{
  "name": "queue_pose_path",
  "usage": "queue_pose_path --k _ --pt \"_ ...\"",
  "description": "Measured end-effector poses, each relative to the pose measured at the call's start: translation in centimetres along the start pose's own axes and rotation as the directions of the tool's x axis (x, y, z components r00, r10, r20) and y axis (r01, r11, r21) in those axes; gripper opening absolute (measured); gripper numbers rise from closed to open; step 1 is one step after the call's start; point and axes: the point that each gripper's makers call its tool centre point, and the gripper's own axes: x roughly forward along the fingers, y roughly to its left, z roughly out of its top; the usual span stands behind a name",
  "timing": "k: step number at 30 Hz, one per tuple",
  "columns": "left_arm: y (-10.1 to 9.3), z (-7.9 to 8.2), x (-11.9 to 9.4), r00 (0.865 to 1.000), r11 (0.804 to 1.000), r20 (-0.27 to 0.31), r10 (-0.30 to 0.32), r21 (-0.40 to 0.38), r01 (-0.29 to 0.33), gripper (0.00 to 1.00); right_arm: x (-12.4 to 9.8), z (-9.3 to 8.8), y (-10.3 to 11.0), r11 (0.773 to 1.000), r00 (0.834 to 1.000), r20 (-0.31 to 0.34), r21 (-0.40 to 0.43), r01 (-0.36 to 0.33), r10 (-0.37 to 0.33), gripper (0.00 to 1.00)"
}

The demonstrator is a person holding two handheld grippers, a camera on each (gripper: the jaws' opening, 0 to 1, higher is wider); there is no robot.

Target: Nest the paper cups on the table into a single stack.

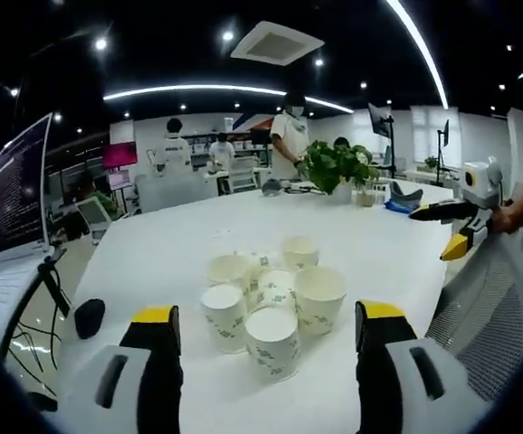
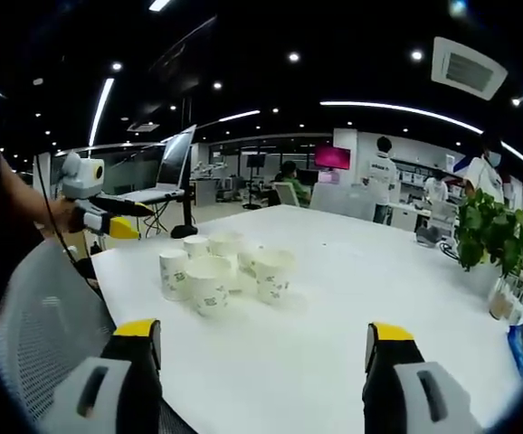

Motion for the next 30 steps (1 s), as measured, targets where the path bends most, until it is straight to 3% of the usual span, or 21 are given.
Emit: queue_pose_path --k 6,30 --pt "1.1 1.1 0.9 1.0 1.0 0.016 0.011 -0.002 -0.011 0.73 -0.1 0.0 -0.2 1.0 1.0 0.004 0.002 0.008 -0.008 0.95" --pt "2.6 2.1 3.7 1.0 0.998 0.012 -0.018 0.063 0.017 0.71 -0.1 0.0 -0.6 1.0 1.0 0.004 0.01 0.024 -0.024 0.94"
